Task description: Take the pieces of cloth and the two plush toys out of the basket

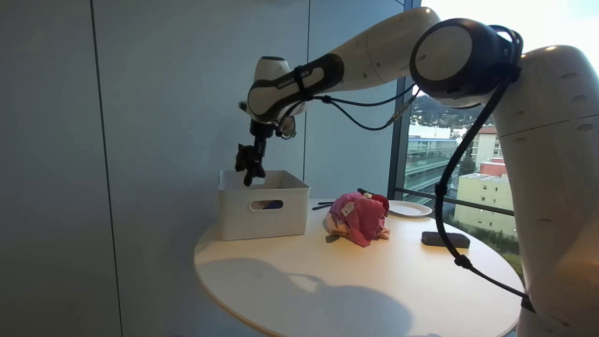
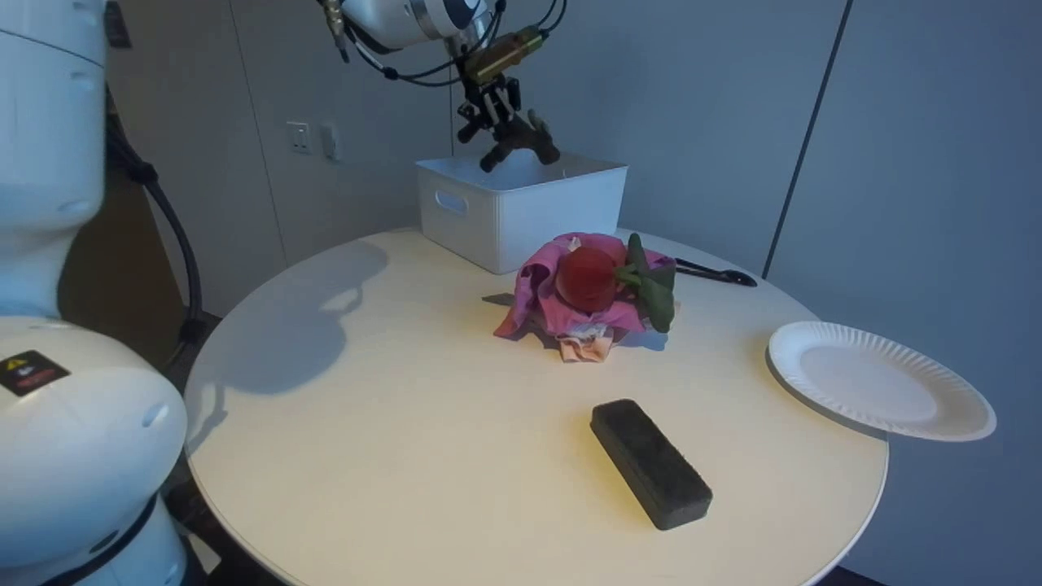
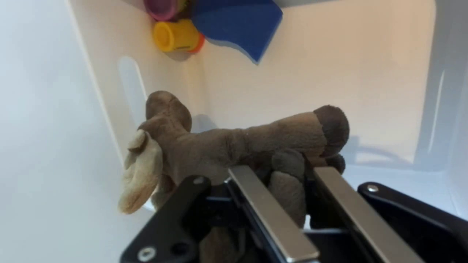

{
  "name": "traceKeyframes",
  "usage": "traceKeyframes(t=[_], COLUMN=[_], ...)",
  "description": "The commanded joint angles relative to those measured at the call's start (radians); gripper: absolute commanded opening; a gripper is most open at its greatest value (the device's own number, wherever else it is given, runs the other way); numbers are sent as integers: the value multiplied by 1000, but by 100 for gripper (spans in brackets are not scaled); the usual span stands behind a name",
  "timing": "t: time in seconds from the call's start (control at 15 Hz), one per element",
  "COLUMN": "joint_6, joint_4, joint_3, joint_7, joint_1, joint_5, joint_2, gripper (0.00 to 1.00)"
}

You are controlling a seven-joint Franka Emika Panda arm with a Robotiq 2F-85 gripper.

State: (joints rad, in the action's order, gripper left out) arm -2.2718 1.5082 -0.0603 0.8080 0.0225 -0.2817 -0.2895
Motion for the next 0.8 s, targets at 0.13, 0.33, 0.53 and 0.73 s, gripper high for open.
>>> traceKeyframes(t=[0.13,0.33,0.53,0.73], joint_6=[-82,-26,72,182], joint_4=[338,469,575,628], joint_3=[71,79,76,87], joint_7=[-332,-516,-661,-753], joint_1=[4,-20,-56,-92], joint_5=[-231,-342,-390,-364], joint_2=[315,460,574,605], gripper=[4,4,4,4])
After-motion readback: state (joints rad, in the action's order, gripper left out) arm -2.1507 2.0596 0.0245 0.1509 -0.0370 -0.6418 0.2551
